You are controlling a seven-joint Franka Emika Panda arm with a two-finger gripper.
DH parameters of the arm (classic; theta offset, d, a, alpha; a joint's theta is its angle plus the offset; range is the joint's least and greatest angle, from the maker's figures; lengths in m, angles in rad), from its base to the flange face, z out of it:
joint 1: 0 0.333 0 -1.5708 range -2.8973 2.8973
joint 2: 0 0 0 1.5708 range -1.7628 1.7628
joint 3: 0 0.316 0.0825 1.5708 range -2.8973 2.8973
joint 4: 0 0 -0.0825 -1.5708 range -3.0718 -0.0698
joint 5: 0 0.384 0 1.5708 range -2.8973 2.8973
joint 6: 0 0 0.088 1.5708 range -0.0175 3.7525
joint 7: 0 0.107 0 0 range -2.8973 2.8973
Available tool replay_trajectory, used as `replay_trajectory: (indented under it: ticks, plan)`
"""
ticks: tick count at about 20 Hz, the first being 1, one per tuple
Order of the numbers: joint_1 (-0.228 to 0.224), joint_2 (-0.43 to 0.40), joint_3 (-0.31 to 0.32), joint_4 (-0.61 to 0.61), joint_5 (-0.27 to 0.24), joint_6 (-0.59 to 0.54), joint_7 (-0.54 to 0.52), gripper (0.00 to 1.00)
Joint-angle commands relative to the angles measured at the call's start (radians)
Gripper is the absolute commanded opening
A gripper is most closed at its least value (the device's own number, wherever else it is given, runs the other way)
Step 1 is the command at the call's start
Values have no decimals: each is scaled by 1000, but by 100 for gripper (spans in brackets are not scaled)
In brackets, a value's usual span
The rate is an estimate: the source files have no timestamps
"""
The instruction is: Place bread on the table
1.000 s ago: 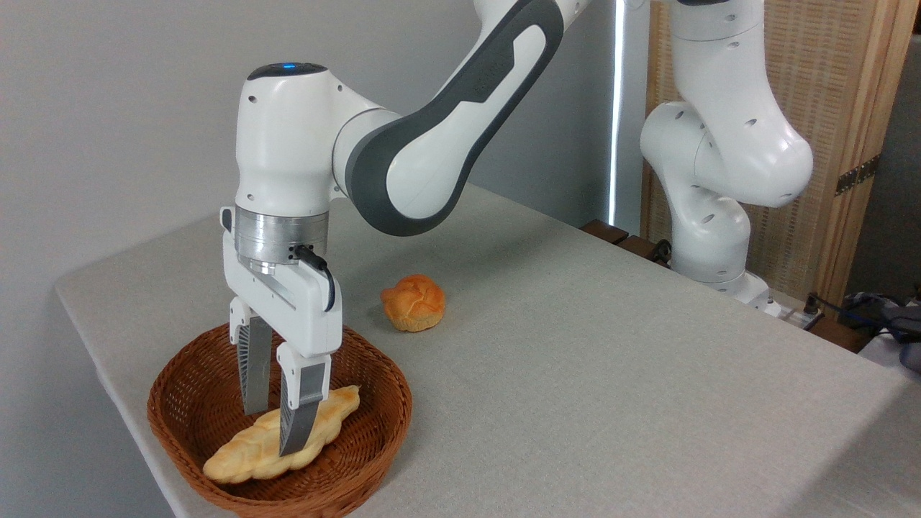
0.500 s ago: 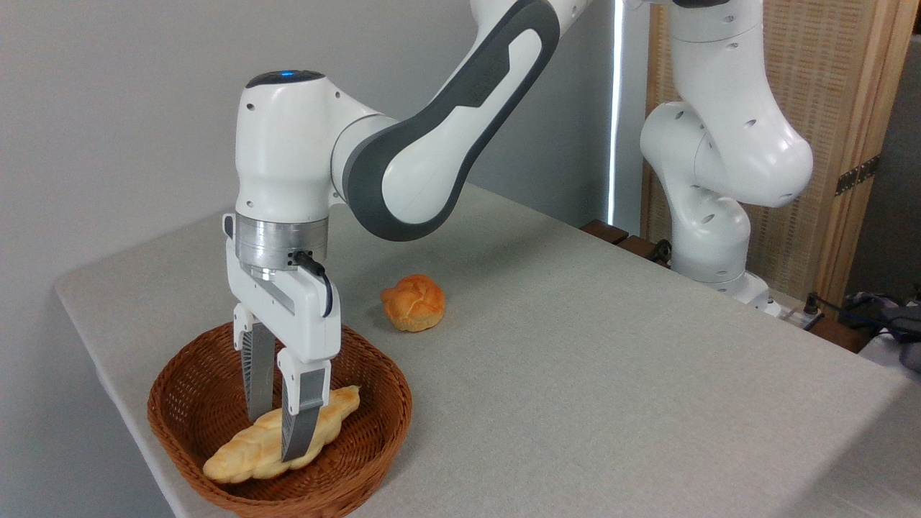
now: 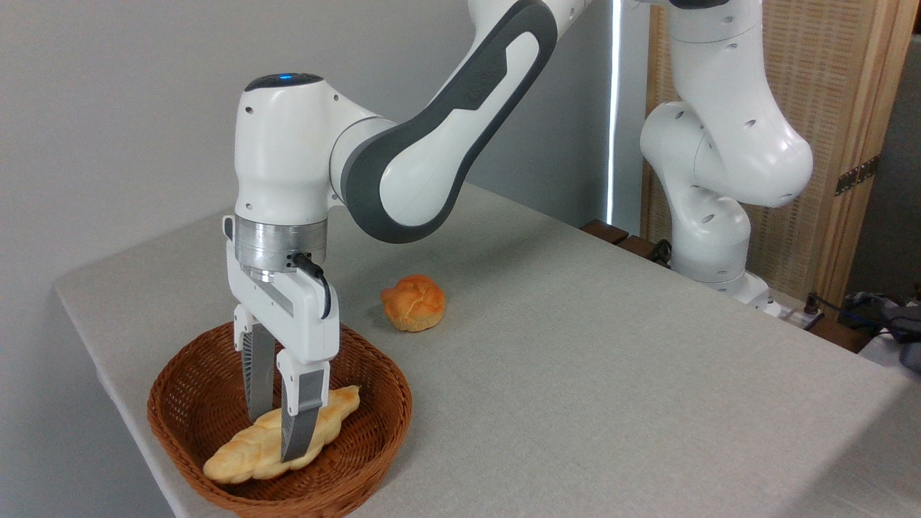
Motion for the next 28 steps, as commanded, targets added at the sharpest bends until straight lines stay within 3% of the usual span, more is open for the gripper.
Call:
replay_trajectory:
  ticks: [1, 13, 21, 28]
  plan:
    - [0, -4, 1, 4, 17, 16, 10, 39]
    - [2, -28, 4, 4, 13, 7, 4, 39]
    - [4, -96, 6, 6, -4, -156, 1, 40]
    - [8, -160, 35, 6, -108, -200, 3, 44]
